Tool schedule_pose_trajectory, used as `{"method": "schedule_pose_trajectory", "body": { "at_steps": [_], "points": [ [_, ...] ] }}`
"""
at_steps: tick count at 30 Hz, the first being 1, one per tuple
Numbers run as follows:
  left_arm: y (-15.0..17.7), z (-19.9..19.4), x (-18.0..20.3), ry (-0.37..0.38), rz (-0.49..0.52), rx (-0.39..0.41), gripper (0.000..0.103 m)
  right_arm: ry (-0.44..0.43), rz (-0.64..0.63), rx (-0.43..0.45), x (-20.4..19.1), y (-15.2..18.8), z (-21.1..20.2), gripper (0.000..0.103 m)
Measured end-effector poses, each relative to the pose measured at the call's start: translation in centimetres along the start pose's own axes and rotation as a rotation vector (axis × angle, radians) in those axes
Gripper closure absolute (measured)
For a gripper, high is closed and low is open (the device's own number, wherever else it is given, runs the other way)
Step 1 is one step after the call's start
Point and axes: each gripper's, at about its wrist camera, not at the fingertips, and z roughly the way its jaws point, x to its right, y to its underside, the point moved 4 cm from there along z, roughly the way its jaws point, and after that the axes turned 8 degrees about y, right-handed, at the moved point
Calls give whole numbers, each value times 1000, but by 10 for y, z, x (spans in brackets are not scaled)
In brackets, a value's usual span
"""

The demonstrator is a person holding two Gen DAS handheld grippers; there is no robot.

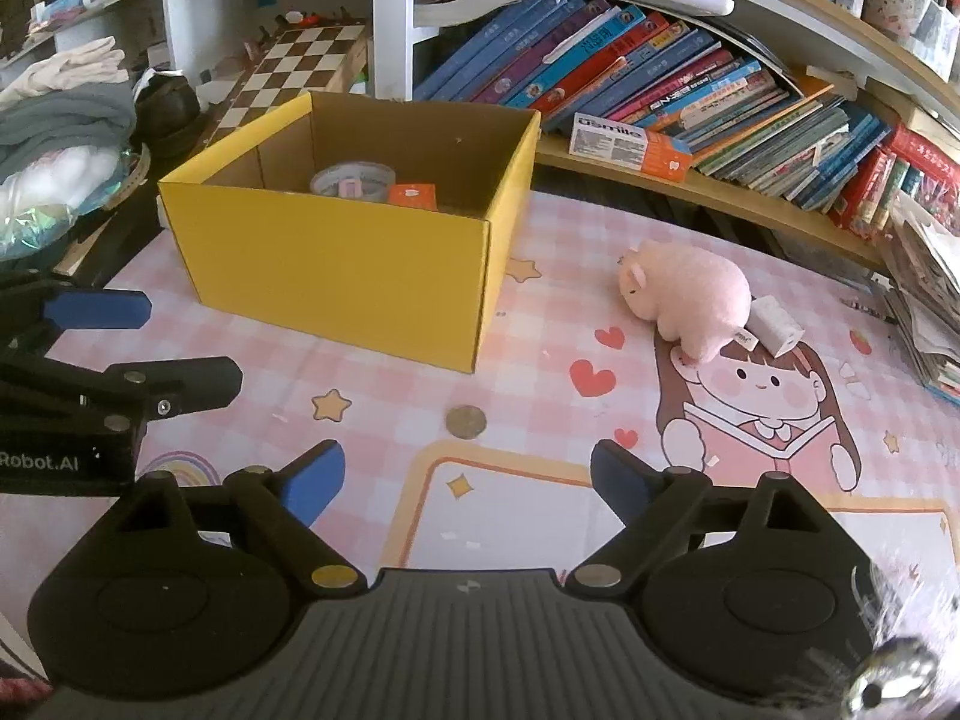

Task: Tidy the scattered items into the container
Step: 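Move the left gripper toward the pink plush pig while the right gripper approaches the white charger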

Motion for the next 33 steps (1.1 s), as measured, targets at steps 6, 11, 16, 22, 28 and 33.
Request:
{"method": "schedule_pose_trajectory", "body": {
  "at_steps": [6, 11, 16, 22, 28, 33],
  "points": [
    [-2, 4, 20, -29, -14, 1, 21, -20, -14, 9, 21, 1, 0, 13],
    [-2, 8, 38, -56, -28, 2, 21, -41, -28, 17, 41, 2, -1, 13],
    [-3, 14, 58, -83, -40, 5, 21, -63, -42, 24, 62, 4, 0, 12],
    [-5, 26, 86, -106, -42, 6, 21, -84, -39, 26, 93, 9, 2, 12],
    [-7, 40, 114, -122, -40, 2, 21, -96, -16, 27, 129, 14, 5, 12],
    [-9, 53, 136, -126, -28, -9, 21, -107, -9, 26, 150, 20, 8, 12]
  ]
}}
